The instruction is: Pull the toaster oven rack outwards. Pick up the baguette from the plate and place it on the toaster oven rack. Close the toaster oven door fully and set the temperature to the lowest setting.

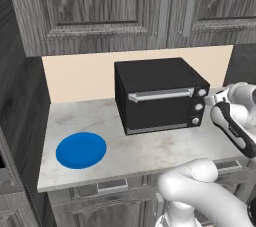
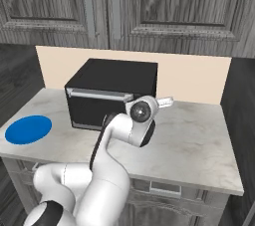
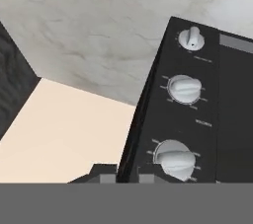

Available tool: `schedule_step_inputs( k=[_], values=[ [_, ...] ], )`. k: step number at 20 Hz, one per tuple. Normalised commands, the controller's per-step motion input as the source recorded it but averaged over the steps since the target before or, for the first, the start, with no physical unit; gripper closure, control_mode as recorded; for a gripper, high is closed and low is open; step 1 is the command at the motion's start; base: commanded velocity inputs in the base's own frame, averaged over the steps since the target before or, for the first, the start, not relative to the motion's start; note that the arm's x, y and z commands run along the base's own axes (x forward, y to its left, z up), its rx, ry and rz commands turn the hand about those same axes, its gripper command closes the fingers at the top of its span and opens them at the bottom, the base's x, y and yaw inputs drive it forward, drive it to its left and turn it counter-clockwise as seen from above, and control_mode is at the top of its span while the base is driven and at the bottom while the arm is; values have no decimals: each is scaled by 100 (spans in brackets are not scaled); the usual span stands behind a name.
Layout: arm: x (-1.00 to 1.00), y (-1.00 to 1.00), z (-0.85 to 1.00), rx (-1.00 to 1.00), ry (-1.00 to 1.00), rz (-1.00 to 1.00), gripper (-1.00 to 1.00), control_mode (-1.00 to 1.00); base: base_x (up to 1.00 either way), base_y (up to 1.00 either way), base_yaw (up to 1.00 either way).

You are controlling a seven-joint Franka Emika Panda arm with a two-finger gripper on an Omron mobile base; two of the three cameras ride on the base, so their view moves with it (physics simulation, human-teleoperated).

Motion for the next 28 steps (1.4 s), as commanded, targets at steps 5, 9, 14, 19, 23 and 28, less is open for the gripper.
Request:
schedule_step_inputs(
  k=[5, 9, 14, 19, 23, 28],
  values=[
    [-2, -2, -13, 8, 0, 0, -100, -100, 0, 0, 0],
    [-15, 0, -43, 19, -13, 0, -100, -100, 0, 0, 0],
    [-17, 0, -26, 24, -22, 2, -100, -100, 0, 0, 0],
    [-6, 0, 20, 12, -25, 3, -100, -100, 0, 0, 0],
    [6, 0, 36, 0, -3, 0, -100, -100, 0, 0, 0],
    [24, 0, 1, -1, 6, 0, -100, -100, 0, 0, 0]
  ],
)
